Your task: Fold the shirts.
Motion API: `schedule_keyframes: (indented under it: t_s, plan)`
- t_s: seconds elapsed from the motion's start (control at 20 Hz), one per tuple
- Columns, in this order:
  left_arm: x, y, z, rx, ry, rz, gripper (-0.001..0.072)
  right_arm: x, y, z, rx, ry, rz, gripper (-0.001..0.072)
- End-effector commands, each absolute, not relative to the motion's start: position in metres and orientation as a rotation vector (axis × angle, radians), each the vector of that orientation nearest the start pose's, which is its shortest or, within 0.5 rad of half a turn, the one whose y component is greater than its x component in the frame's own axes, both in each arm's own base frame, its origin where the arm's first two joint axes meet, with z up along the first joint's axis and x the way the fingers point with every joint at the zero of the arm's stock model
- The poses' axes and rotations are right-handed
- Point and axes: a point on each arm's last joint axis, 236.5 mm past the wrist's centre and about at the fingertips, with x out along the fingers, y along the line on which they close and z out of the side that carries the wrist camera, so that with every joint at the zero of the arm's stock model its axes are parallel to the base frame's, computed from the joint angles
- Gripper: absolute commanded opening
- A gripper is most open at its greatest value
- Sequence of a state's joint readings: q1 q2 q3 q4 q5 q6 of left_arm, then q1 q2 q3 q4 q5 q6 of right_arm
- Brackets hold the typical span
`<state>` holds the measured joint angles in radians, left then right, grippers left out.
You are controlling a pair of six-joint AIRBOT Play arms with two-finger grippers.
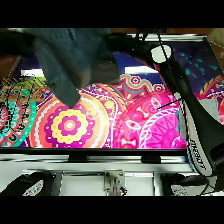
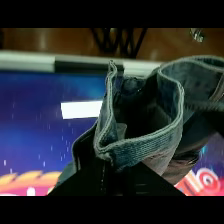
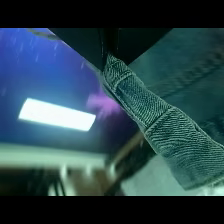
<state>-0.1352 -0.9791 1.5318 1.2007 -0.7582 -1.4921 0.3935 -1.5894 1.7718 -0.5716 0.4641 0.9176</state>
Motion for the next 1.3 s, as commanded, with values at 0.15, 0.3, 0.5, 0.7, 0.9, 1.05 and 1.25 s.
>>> schedule_keyframes:
  t_s: [0.15, 0.3, 0.5, 0.7, 0.9, 1.05, 1.25]
  plan:
    - [0.352, -0.173, 0.356, -0.107, 0.398, -0.564, 0.0104, 0.53, 0.309, 0.24, -0.018, 0.313, 0.772, 0.0109]
    - [0.317, -0.235, 0.233, -0.036, 0.733, -0.717, 0.0103, 0.519, 0.251, 0.106, -0.219, 0.796, 0.642, 0.0109]
    - [0.238, -0.315, 0.104, 0.044, 1.075, -0.93, 0.0104, 0.492, 0.126, 0.021, -0.365, 1.243, 0.252, 0.0469]
    - [0.178, -0.383, 0.089, 0.129, 1.097, -1.142, 0.0104, 0.488, 0.079, 0.041, -0.358, 1.264, 0.151, 0.0476]
    - [0.167, -0.426, 0.103, 0.027, 1.026, -1.205, 0.0104, 0.488, 0.06, 0.087, -0.328, 1.169, 0.111, 0.0475]
    - [0.167, -0.44, 0.099, -0.051, 1.056, -1.216, 0.0458, 0.48, 0.039, 0.14, -0.292, 1.063, 0.07, 0.0475]
    - [0.203, -0.379, 0.114, 0.037, 1.175, -1.154, 0.0715, 0.442, -0.003, 0.192, -0.229, 1.025, -0.013, 0.0475]
